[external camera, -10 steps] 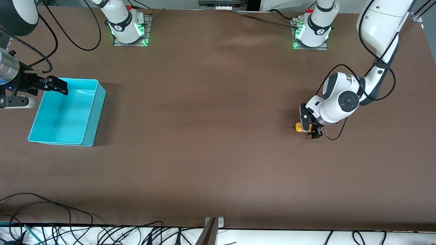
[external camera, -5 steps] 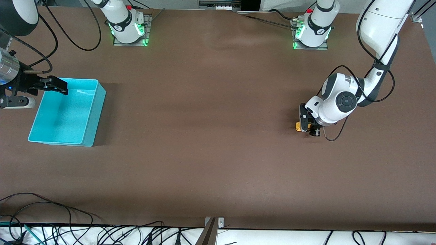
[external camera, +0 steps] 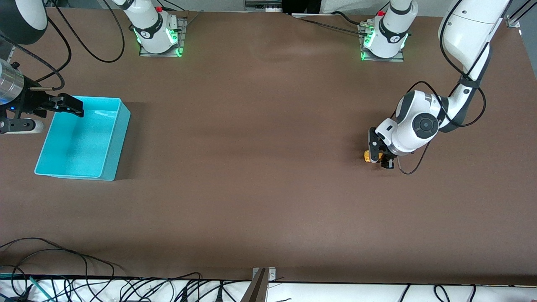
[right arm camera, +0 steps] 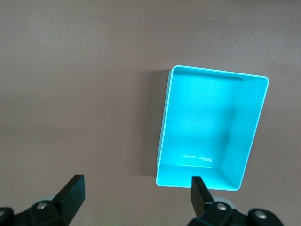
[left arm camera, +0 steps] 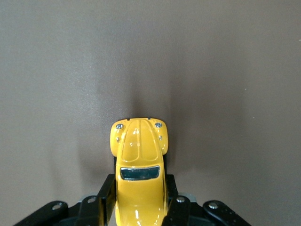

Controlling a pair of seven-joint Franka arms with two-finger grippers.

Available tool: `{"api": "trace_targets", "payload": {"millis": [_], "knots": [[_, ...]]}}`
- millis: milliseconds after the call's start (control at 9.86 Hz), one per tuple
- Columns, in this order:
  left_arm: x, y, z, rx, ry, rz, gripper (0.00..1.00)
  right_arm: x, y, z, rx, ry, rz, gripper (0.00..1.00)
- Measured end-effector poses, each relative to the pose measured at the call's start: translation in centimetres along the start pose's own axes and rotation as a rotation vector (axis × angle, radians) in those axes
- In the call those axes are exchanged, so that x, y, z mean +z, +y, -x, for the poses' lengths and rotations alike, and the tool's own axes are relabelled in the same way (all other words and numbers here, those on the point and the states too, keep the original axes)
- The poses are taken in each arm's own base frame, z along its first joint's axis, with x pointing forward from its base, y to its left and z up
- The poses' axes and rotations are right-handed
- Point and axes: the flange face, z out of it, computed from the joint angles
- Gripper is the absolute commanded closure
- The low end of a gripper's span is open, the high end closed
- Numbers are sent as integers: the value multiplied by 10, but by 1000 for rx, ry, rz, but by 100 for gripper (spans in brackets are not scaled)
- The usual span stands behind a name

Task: Wind up and store yellow beetle car
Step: 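Drag the car backward along the table with the left gripper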

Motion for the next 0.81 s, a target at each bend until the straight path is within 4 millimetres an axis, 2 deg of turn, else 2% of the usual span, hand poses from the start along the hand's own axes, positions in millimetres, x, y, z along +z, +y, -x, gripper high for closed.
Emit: {"api": "trace_targets", "payload": {"millis": [203, 507, 811], "knots": [[1, -2, 22, -1, 0, 7, 89, 0, 0, 0, 0, 0, 0, 0], [3, -7, 98, -9, 8, 16, 89, 0, 0, 0, 0, 0, 0, 0], [3, -15, 166, -13, 17, 0, 89, 0, 0, 0, 0, 0, 0, 0]]}}
